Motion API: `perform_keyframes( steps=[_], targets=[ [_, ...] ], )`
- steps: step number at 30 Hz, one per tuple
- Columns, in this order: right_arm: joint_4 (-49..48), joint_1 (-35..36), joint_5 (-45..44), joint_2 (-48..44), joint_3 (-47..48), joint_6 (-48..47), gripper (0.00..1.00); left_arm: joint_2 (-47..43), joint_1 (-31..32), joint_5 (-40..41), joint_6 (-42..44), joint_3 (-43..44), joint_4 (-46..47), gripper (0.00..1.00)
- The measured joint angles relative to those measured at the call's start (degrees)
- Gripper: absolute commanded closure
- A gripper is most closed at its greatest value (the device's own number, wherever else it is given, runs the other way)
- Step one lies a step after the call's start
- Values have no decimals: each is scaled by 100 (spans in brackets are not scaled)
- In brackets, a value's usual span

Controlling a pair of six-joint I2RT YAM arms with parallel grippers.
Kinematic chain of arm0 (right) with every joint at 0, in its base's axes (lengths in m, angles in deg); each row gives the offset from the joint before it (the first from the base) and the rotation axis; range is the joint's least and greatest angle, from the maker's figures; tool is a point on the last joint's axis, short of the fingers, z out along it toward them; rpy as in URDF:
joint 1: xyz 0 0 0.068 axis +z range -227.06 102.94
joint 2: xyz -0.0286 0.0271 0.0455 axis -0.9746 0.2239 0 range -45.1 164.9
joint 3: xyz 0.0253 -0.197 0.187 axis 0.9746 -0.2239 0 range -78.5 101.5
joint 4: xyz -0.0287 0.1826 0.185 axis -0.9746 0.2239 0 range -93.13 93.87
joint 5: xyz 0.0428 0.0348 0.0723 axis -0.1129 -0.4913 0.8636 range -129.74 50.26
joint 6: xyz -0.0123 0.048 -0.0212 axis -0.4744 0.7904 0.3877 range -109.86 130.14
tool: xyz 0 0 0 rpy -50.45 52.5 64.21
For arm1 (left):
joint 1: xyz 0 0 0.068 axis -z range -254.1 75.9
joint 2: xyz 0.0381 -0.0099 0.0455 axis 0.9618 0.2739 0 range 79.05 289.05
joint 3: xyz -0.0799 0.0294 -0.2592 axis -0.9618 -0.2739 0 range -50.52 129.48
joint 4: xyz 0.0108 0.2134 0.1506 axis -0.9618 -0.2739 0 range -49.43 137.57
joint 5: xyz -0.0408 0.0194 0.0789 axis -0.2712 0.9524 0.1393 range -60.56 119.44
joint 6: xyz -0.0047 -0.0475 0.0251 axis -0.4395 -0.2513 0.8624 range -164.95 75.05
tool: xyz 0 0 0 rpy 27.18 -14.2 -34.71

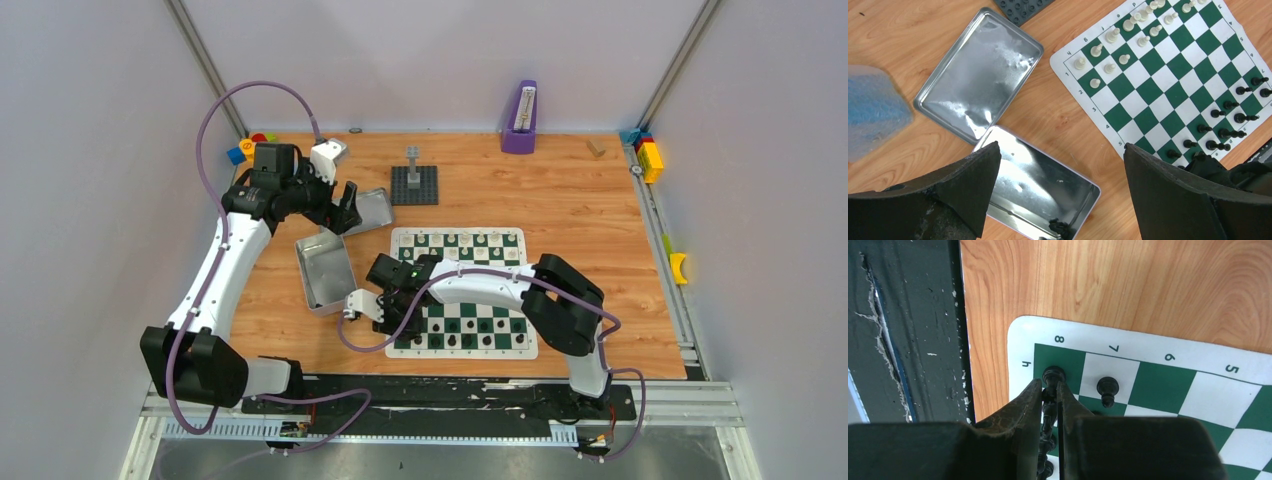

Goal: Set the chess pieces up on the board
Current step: Place the chess piece on the chessboard.

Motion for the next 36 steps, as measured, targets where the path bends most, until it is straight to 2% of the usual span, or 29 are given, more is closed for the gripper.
perform_keyframes(
  steps=[13, 18, 23, 28, 32, 36],
  targets=[
    [13, 37, -4, 50, 44, 7, 99, 0, 0, -2, 2, -4, 2, 0],
    [31, 57, -7, 72, 76, 7, 95, -2, 0, -4, 2, -33, 2, 0],
    [37, 68, -7, 131, 149, 28, 81, -11, 0, -4, 7, -33, 2, 0],
    [37, 68, -66, 133, 149, 81, 54, -13, 0, -2, 22, -39, 2, 0],
    [42, 68, -210, 125, 155, 98, 44, -22, 0, 4, 46, -46, 0, 0],
    [155, -31, -289, -13, 278, 109, 39, -90, 0, 59, 247, -46, -118, 0]
  ],
)
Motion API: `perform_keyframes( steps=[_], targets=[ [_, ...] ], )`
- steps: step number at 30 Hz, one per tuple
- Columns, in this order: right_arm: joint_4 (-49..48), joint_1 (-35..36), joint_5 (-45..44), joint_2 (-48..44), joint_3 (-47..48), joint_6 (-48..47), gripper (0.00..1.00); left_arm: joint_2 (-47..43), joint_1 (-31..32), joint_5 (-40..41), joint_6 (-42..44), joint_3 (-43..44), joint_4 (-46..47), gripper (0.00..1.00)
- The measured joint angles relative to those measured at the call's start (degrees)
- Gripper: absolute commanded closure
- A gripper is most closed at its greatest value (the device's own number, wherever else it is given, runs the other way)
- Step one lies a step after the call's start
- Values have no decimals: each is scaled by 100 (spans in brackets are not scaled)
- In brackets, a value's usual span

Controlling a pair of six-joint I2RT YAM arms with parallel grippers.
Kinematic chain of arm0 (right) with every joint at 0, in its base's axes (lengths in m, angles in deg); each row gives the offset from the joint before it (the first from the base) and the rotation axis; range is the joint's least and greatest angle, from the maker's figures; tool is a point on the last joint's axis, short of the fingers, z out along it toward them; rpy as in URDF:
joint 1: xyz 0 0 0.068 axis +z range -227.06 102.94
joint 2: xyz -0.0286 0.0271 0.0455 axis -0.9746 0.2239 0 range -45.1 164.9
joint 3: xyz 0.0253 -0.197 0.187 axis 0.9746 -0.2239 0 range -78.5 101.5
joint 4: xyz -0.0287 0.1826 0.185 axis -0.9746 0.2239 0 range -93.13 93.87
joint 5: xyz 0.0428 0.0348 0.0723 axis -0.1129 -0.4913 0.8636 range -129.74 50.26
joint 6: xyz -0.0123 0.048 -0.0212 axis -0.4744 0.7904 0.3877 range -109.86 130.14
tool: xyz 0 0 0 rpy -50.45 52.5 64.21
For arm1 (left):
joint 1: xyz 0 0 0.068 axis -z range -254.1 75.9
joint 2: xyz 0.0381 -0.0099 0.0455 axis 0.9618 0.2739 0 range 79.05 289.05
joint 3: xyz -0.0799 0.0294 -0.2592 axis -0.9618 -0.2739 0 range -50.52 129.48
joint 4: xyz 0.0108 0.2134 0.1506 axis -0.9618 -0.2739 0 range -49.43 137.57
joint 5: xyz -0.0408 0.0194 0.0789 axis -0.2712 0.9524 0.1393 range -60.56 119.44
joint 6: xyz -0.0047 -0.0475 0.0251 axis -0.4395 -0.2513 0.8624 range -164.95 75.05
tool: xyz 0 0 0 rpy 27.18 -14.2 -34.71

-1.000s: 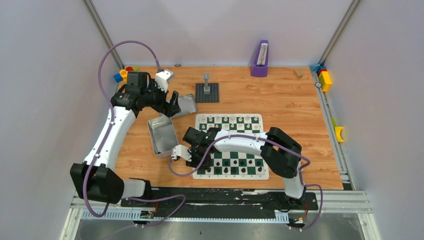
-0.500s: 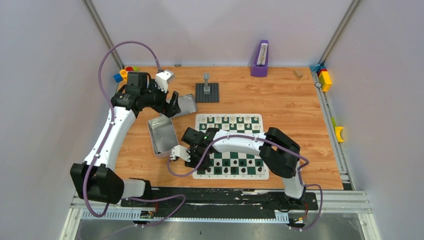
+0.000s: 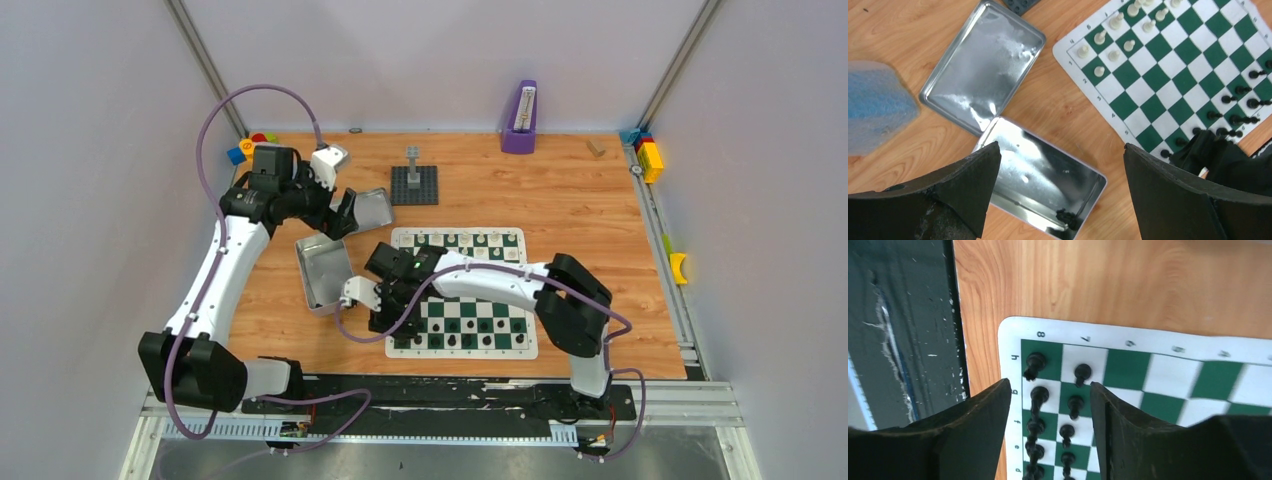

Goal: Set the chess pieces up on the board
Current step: Place the chess piece on the chessboard, then adjust the storage box at the center of the board.

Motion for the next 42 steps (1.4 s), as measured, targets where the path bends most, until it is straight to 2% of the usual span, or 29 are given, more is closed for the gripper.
perform_keyframes(
  steps=[5, 13, 19, 23, 31, 34, 39, 42],
  targets=[
    [138, -540, 293, -723, 343, 85, 38, -37, 0, 164, 627, -15, -531, 0],
    [109, -2249, 1115, -1921, 490, 332, 41, -50, 0, 981, 1440, -730, -1040, 0],
    [13, -2962, 1462, -2135, -258, 455, 42, -22, 0, 2225, 1412, -931, -1045, 1],
    [-31, -3316, 1604, -2159, -815, 494, 43, 260, 0, 3010, 1196, -933, -1073, 6],
    [-227, -3757, 1849, -2232, -1290, 511, 47, 1342, 0, 3394, 826, -1224, -970, 8],
    [-326, -3762, 1919, -2302, -1508, 520, 47, 1600, -2, 3388, 743, -1239, -911, 14],
    [-428, -3773, 1958, -2385, -1735, 533, 47, 1912, -61, 3222, 647, -1239, -782, 32],
    [-470, -3807, 1982, -2439, -1794, 538, 48, 1967, -105, 3112, 634, -1239, -730, 39]
  ],
)
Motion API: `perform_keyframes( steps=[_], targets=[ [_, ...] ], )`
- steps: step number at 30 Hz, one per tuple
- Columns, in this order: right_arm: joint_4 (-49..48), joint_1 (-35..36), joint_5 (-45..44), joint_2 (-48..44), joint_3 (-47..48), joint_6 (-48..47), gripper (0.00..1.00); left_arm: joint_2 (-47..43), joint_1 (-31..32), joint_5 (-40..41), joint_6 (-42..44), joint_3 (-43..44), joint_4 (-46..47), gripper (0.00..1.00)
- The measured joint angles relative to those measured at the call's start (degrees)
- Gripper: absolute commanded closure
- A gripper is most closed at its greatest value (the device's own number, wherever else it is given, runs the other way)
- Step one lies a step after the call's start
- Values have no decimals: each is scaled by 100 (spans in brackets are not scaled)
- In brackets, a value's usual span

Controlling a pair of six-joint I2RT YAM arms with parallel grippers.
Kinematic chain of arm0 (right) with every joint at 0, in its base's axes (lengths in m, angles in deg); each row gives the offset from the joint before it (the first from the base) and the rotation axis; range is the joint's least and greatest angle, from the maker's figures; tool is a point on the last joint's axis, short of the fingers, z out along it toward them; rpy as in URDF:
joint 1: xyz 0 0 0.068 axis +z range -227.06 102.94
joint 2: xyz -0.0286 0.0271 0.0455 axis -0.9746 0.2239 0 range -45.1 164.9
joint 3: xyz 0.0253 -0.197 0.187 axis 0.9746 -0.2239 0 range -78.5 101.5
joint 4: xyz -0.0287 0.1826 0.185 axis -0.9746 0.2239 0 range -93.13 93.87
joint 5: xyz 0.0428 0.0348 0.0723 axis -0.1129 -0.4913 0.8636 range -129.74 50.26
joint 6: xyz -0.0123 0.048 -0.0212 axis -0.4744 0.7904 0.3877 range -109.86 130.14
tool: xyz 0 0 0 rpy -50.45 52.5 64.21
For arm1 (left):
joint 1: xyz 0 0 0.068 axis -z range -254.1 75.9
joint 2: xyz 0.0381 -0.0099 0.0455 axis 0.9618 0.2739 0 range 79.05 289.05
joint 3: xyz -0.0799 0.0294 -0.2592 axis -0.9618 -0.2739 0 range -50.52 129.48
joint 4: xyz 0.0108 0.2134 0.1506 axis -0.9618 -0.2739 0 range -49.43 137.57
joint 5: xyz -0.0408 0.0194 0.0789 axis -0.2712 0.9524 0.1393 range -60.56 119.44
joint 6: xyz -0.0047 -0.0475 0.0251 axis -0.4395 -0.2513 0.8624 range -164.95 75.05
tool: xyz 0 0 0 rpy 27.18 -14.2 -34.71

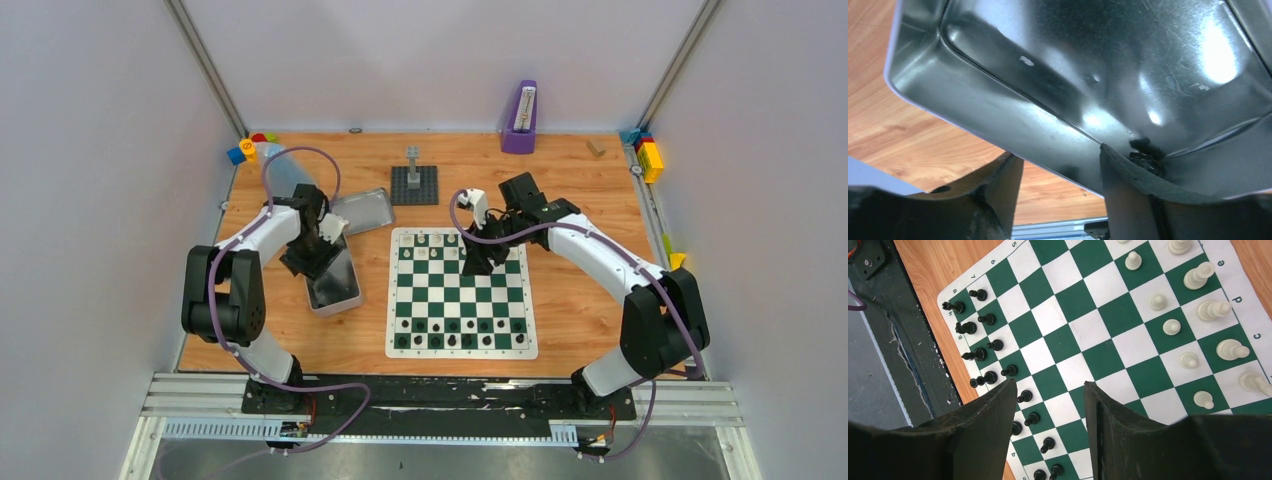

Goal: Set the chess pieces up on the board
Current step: Adjust the storage box at the center of the board.

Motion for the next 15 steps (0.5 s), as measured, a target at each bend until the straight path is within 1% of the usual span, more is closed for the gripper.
perform_keyframes(
  steps=[6, 10, 15],
  targets=[
    [-74, -42, 9, -50, -35, 2, 48, -4, -17, -87, 50, -59, 175, 57],
    [-111, -44, 7, -50, -61, 2, 49, -83, -24, -138, 166, -151, 308, 65],
    [-138, -44, 4, -50, -66, 2, 49, -229, -24, -177, 407, -286, 382, 70]
  ],
)
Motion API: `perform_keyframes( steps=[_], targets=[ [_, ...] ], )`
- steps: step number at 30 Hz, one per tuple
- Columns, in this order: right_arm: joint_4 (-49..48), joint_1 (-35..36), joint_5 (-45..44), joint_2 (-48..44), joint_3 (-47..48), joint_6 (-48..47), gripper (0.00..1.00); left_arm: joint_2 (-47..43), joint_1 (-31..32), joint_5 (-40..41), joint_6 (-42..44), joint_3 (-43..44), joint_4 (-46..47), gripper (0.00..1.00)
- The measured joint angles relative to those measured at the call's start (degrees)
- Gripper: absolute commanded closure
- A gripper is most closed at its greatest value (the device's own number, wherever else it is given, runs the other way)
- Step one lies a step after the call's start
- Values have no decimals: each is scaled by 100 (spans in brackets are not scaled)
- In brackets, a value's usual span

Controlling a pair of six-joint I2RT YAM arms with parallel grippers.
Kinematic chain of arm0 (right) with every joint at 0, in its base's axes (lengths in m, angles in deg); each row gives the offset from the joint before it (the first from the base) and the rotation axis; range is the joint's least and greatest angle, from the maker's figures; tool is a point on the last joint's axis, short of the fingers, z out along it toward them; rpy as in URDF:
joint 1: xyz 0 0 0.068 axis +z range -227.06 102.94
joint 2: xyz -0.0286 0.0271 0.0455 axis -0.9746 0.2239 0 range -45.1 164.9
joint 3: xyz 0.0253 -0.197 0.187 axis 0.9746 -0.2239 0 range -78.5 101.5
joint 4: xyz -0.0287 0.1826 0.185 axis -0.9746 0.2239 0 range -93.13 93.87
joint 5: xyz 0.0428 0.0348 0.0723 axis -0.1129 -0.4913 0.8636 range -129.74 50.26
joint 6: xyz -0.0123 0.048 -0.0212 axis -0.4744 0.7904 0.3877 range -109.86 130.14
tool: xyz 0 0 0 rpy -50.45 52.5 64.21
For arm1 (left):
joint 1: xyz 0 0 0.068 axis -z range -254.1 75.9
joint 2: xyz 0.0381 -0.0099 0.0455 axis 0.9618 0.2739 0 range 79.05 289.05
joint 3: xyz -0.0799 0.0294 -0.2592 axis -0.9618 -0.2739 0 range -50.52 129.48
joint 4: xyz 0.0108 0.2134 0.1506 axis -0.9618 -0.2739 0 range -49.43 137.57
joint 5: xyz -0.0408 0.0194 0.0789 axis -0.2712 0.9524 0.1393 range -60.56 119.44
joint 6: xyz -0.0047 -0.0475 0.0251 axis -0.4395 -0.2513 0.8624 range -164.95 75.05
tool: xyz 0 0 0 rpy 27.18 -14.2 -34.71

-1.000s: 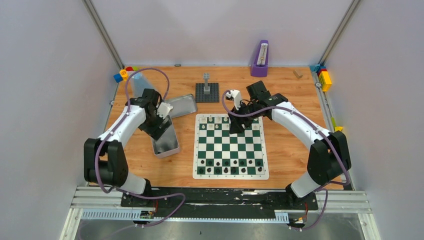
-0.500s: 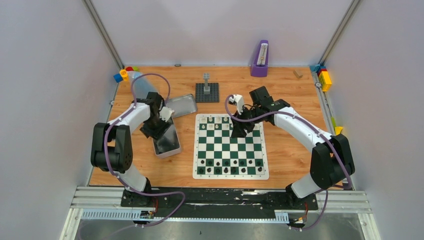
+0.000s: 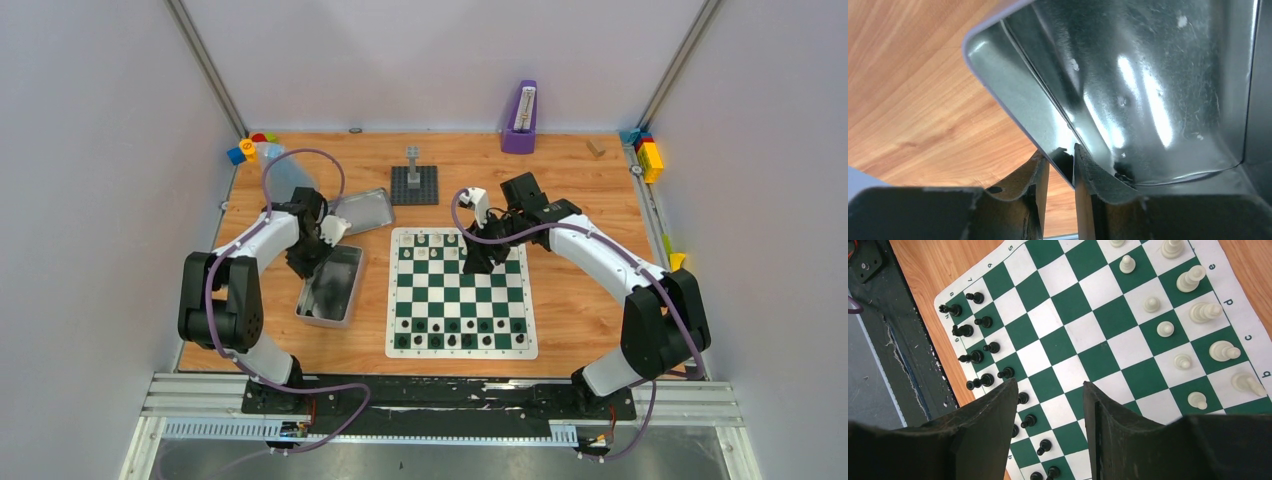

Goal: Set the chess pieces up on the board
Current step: Adjust the storage box at the center of the board.

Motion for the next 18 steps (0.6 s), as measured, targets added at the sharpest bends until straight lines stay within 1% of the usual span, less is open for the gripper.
perform_keyframes(
  steps=[4, 10, 13, 18],
  targets=[
    [-31, 0, 0, 0, 0, 0, 49, -7, 0, -44, 334, -4, 7, 75],
    [-57, 0, -4, -4, -57, -2, 50, -50, 160, -334, 1154, 9, -35, 81],
    [-57, -24, -4, -4, -92, -2, 50, -98, 468, -400, 1624, 9, -31, 82],
    [-68, -39, -9, -4, -92, -4, 50, -118, 1231, -293, 2430, 9, 35, 83]
  ],
)
